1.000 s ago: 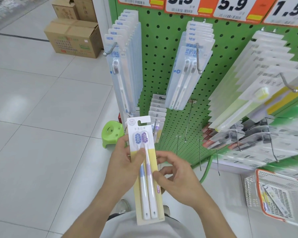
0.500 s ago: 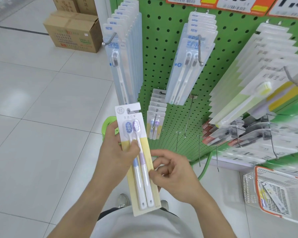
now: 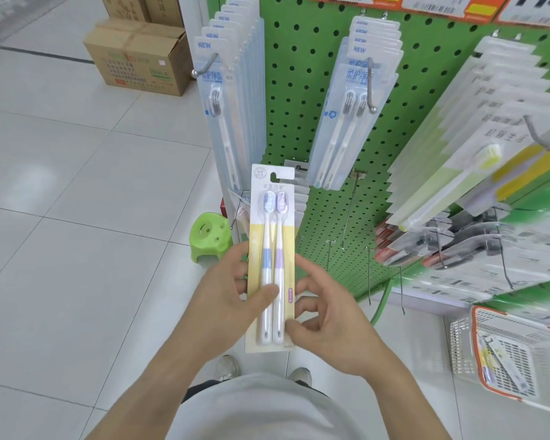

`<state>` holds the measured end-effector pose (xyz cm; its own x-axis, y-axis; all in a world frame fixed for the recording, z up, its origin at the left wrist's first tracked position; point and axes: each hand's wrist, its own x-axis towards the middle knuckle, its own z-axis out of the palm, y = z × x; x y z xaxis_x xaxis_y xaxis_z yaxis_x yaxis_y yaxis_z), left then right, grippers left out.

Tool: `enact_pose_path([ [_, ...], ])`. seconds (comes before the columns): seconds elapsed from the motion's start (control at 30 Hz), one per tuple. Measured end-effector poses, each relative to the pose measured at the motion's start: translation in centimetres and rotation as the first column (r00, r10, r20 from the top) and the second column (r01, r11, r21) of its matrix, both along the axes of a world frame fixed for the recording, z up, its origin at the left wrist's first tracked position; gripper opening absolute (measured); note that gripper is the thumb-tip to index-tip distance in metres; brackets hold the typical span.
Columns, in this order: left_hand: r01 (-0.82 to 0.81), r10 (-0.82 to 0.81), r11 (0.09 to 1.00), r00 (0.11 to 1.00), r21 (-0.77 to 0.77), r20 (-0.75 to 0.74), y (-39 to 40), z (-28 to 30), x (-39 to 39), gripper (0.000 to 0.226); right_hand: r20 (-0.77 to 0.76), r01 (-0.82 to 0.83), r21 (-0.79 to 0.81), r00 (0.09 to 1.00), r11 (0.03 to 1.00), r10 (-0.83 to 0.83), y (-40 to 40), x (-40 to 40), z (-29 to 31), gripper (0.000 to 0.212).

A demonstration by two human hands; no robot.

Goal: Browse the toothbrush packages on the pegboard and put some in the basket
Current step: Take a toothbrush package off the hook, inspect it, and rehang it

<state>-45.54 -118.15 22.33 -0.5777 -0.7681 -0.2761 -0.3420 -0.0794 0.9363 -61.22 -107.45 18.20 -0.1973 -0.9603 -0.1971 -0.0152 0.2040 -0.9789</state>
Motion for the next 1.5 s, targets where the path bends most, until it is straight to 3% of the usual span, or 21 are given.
enact_pose_path([
  [0.17, 0.202, -0.206, 0.976, 0.978, 0.081, 0.039, 0.4, 0.3, 0.4, 0.078, 0.081, 0.191, -0.032, 0.979, 0.981, -0.188, -0.4, 0.2, -0.5, 0.074],
  [0.4, 0.174, -0.180, 0.977, 0.983, 0.125, 0.038, 0.8, -0.6, 0.3, 0.078, 0.057, 0.076, -0.031, 0.996, 0.997, -0.075, 0.2, -0.7, 0.0, 0.086],
  [0.47, 0.143, -0.148, 0.988, 0.984, 0.055, 0.101, 0.9, -0.9, 0.3, 0.077, 0.023, 0.093, -0.013, 0.995, 0.996, -0.092, 0.1, -0.9, 0.0, 0.087],
  [0.53, 0.173, -0.134, 0.975, 0.960, -0.143, 0.248, 1.2, -0.9, 0.3, 0.081, -0.007, 0.096, -0.003, 0.995, 0.995, -0.096, -0.1, -0.8, 0.0, 0.088],
  [0.6, 0.170, -0.089, 0.950, 0.951, -0.262, 0.297, 1.7, -0.9, 0.2, 0.084, -0.016, 0.081, -0.006, 0.997, 0.997, -0.081, -0.1, -0.6, -0.2, 0.087],
  [0.67, 0.123, -0.032, 0.947, 0.956, -0.297, 0.292, 2.1, -1.1, -0.1, 0.081, -0.001, 0.069, -0.005, 0.998, 0.998, -0.069, -0.1, -0.4, -0.4, 0.082],
  [0.77, 0.115, 0.008, 0.936, 0.938, -0.334, 0.347, 2.0, -1.3, -0.5, 0.057, 0.005, 0.012, 0.016, 1.000, 1.000, -0.012, 0.0, -0.3, -0.5, 0.071],
  [0.87, 0.098, -0.029, 0.967, 0.959, -0.235, 0.282, 2.2, -1.5, -0.5, 0.035, -0.012, -0.025, -0.004, 1.000, 1.000, 0.025, 0.1, -0.4, -0.6, 0.055],
  [0.97, 0.134, -0.125, 0.990, 0.976, -0.038, 0.177, 2.2, -1.6, -0.4, 0.036, 0.045, 0.021, -0.062, 0.999, 0.998, -0.018, -0.1, -0.6, -0.6, 0.039],
  [1.03, 0.198, -0.203, 0.979, 0.970, 0.049, 0.136, 2.0, -1.5, -0.4, 0.040, 0.139, 0.039, -0.051, 0.990, 0.998, -0.032, -0.2, -0.8, -0.5, 0.042],
  [1.1, 0.254, -0.248, 0.967, 0.951, -0.009, 0.182, 2.0, -1.5, -0.5, 0.031, 0.152, 0.032, -0.007, 0.988, 0.999, -0.031, -0.2, -0.8, -0.6, 0.049],
  [1.2, 0.147, -0.111, 0.973, 0.975, -0.179, 0.195, 2.0, -1.0, -0.7, 0.036, -0.006, 0.014, 0.047, 1.000, 0.999, -0.014, -0.1, -0.5, -0.8, 0.070],
  [1.27, -0.035, 0.049, 0.991, 0.994, -0.125, 0.103, 1.6, -1.2, -0.9, 0.026, -0.160, -0.005, 0.062, 0.987, 0.998, 0.015, -0.1, -0.1, -1.0, 0.083],
  [1.33, -0.118, 0.128, 0.987, 0.988, -0.110, 0.090, 1.0, -1.5, -1.0, 0.021, -0.198, 0.006, 0.059, 0.980, 0.998, 0.006, -0.3, 0.2, -1.3, 0.090],
  [1.5, -0.073, 0.070, 0.997, 0.993, 0.038, 0.091, 0.6, -2.1, -0.7, 0.024, -0.214, 0.133, 0.015, 0.969, 0.991, -0.126, -1.1, -0.9, -1.1, 0.059],
])
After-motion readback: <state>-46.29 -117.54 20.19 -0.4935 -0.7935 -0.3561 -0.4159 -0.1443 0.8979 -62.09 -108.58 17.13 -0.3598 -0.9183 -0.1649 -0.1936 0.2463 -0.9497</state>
